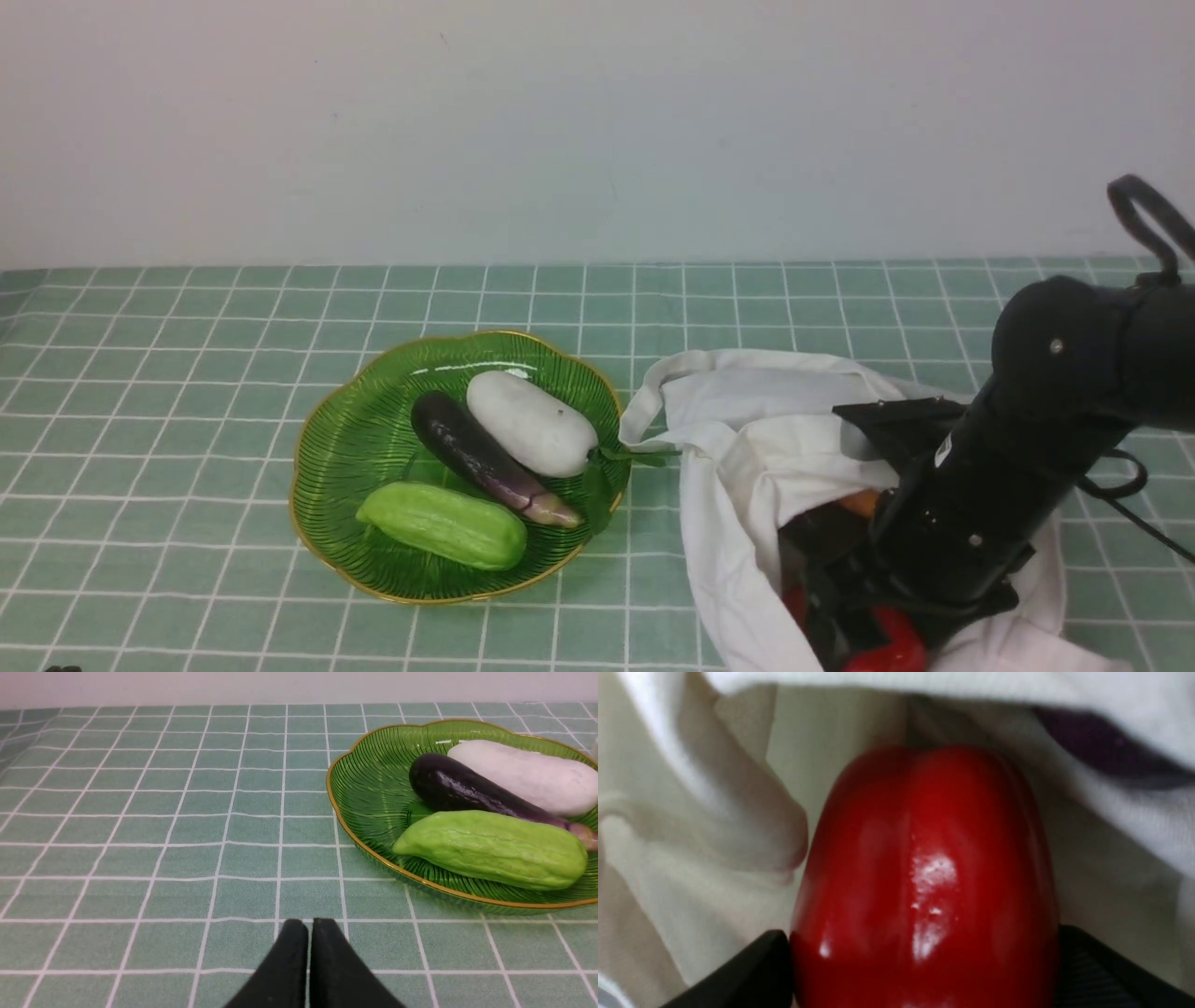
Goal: Take vegetables from cloth bag on blue coffee tablecloth place on plate.
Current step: 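Reach for the red bell pepper in the white bag with the right gripper, then place the red bell pepper on the plate with the right gripper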
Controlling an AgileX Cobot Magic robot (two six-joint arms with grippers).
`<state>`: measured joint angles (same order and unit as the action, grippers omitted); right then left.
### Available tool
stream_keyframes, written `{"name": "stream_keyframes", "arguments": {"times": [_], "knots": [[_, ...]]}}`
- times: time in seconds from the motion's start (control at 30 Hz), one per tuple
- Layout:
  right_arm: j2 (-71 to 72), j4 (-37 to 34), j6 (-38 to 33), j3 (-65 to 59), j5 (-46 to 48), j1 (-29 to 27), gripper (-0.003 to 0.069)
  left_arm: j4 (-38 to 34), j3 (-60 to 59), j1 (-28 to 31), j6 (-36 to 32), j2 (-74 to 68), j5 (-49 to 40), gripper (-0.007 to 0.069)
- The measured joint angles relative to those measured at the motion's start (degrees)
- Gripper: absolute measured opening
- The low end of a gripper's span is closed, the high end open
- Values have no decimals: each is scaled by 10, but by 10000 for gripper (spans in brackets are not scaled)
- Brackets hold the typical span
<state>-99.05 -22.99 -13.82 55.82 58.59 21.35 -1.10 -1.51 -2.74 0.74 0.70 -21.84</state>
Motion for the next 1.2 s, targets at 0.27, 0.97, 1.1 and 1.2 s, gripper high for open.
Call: {"name": "stream_keyframes", "arguments": {"times": [0.27,0.97,1.1,1.2], "knots": [[-6,8,11,6,6,0,633,0,0,0,0,0,0,-8],[175,87,73,89,117,1,633,0,0,0,0,0,0,-8],[233,86,87,125,123,1,633,0,0,0,0,0,0,-8],[251,15,59,135,102,2,633,0,0,0,0,0,0,-8]]}}
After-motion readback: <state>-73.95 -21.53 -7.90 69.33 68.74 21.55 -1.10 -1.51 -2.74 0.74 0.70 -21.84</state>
